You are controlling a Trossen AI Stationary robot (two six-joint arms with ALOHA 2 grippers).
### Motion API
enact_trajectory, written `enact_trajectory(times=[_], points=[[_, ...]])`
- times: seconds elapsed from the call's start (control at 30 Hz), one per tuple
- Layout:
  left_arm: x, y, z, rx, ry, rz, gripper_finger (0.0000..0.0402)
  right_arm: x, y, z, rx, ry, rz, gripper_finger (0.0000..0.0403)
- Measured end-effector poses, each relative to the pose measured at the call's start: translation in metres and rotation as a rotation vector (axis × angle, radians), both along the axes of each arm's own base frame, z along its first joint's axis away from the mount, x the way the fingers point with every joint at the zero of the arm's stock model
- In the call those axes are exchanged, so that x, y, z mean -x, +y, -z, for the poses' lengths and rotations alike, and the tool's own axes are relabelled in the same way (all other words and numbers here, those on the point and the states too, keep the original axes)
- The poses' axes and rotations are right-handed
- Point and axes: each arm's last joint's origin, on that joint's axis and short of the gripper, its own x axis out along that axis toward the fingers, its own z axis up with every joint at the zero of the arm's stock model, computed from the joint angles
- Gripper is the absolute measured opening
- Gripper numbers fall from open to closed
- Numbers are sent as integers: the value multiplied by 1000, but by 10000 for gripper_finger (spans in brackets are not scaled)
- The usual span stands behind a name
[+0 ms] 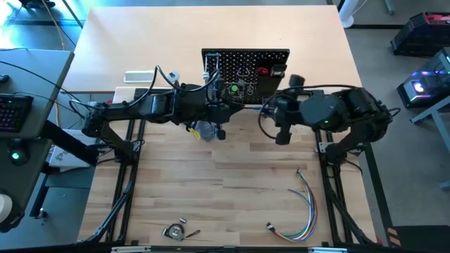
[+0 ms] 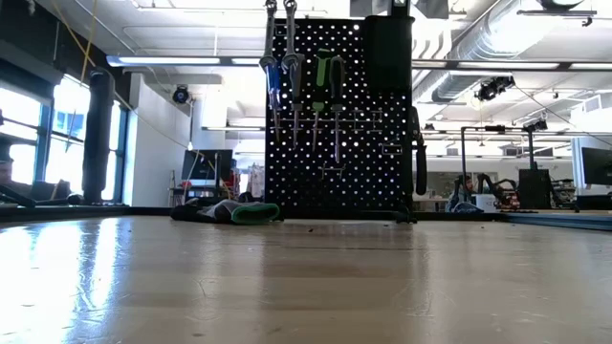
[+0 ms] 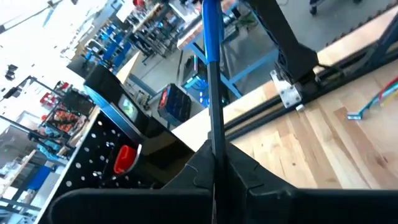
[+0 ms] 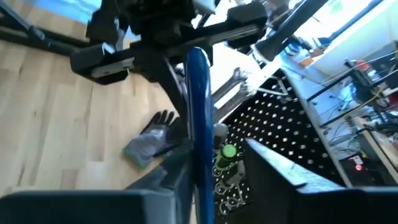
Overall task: Hang tools onto peg board
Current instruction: Hang the blue pick tool on the pegboard
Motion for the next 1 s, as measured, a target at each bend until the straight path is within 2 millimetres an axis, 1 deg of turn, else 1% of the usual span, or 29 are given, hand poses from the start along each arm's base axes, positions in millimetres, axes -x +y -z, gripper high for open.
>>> enact_trajectory(times=[0.1,0.23,0.33,0.47,0.57,0.63,0.7,0.83,1.0], points=[[0,3,0,6,1,8,1,13,2,-8,6,-49,9,147],[-1,10,0,30,-13,47,0,43,0,-23,1,-161,94,174],[0,15,-6,60,-69,72,0,61,0,-27,-31,-212,137,179],[2,22,-13,82,-125,100,0,83,-2,-28,-101,-246,170,180],[1,26,-17,113,-175,147,0,90,-4,-22,-142,-227,208,180],[1,28,-21,132,-223,191,0,88,-3,-18,-156,-201,223,180],[1,29,-26,154,-275,243,0,80,1,-13,-157,-177,231,181],[2,29,-35,180,-359,346,0,59,11,-5,-131,-118,197,181],[3,27,-40,208,-401,422,0,26,26,-2,-60,-113,136,181]])
